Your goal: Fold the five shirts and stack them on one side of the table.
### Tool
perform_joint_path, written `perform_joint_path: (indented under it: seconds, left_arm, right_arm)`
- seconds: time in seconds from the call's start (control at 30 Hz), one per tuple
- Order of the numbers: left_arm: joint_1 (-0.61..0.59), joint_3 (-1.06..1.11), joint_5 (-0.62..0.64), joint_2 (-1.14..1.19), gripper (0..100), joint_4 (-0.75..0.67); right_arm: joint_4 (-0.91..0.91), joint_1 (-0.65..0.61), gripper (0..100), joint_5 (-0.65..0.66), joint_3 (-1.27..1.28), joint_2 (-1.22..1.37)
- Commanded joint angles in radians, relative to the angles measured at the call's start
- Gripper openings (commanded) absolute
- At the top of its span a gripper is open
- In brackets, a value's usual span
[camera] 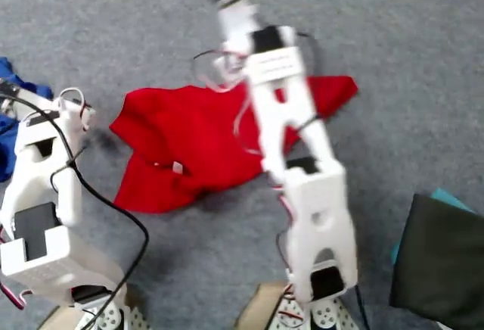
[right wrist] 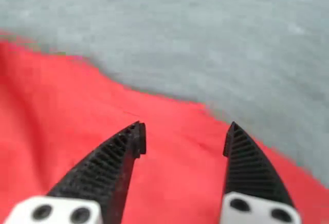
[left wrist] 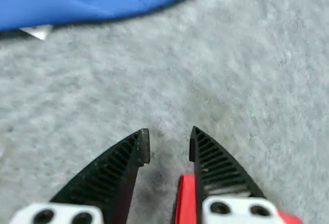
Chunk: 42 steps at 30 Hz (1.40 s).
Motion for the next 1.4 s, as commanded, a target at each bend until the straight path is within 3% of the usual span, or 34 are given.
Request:
perform_joint_path:
  seconds: [0.0,0.2,0.4,0.73,1.0,1.1,1.23,1.37]
  left_arm:
    - [-0.008,-0.044,0.011,-0.005,15,0.008]
    - [-0.005,-0.044,0.011,-0.005,14,0.008]
    - [-0.005,-0.044,0.011,-0.005,14,0.008]
    - [-0.003,-0.044,0.011,-0.005,14,0.008]
    - [-0.002,-0.044,0.011,-0.005,15,0.006]
    - [0.014,-0.044,0.009,-0.005,15,0.006]
    - [0.014,-0.046,0.009,-0.005,15,0.006]
    - [0.014,-0.046,0.009,-0.005,15,0.005]
  right_arm:
    - [0.048,-0.048,25.3,0.025,-0.168,0.148]
    - [0.137,-0.038,24.1,0.025,-0.410,0.392]
    - [0.189,0.025,0.2,0.025,-0.584,0.493]
    - [0.137,0.374,0.5,-0.043,-0.756,0.504]
    - [0.089,0.526,0.9,-0.038,-0.759,0.467]
    - [0.187,0.536,1.9,0.014,-0.759,0.440]
    - [0.428,0.547,12.2,0.091,-0.765,0.407]
    - [0.431,0.608,18.1,0.114,-0.697,0.309]
